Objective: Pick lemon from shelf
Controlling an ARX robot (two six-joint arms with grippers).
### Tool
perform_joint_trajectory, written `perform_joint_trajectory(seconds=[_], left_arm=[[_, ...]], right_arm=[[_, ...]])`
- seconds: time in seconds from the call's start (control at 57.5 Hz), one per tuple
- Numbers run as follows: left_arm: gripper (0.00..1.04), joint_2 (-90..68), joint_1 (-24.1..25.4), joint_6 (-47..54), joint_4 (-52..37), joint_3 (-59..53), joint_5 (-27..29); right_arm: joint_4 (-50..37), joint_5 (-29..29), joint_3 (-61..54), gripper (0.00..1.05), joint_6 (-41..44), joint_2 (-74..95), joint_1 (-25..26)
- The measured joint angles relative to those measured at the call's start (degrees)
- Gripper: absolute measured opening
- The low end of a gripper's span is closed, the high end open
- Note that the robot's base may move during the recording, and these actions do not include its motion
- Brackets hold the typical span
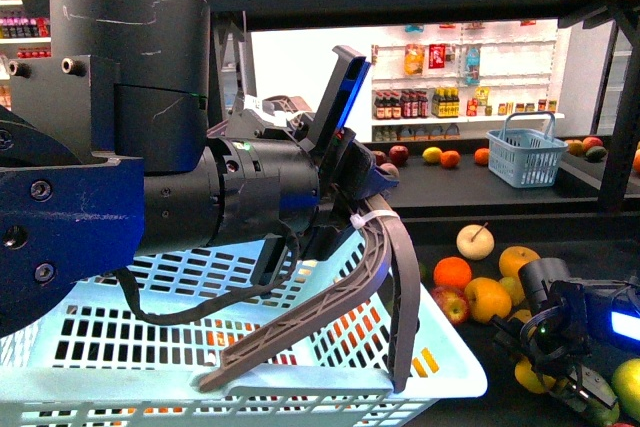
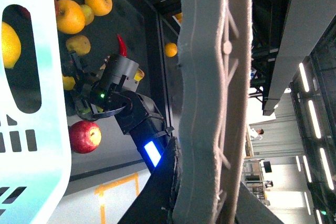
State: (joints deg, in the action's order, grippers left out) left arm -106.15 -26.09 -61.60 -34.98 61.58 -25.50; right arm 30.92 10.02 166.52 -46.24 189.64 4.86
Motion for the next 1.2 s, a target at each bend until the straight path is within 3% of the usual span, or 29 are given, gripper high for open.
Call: perform_joint_trajectory(seconds=[0.052,0.174,0.365,0.557,0.818,1.044,1.201], left_arm=[[0.10,0.0,0.0,0.0,0.0,0.0,0.0],[0.10,0.0,0.0,0.0,0.0,0.0,0.0],[0.10,0.0,0.0,0.0,0.0,0.0,0.0],[0.10,0.0,0.0,0.0,0.0,0.0,0.0],[0.10,0.0,0.0,0.0,0.0,0.0,0.0],[0.10,0.0,0.0,0.0,0.0,0.0,0.0],[0.10,0.0,0.0,0.0,0.0,0.0,0.0]], right_arm=[[-0.2,0.0,0.0,0.54,0.6,0.0,0.2],[-5.1,-0.2,-4.7,0.54,2.6,-2.4,0.6],[-26.2,-4.6,-35.8,0.54,7.4,-22.4,1.7],[-39.4,-15.6,-64.7,0.54,10.1,-51.7,1.8],[-43.4,-28.7,-93.0,0.54,9.0,-78.1,-4.0],[-46.7,-33.4,-104.2,0.54,7.3,-86.8,-10.8],[-47.8,-33.6,-107.7,0.54,7.0,-87.3,-15.9]])
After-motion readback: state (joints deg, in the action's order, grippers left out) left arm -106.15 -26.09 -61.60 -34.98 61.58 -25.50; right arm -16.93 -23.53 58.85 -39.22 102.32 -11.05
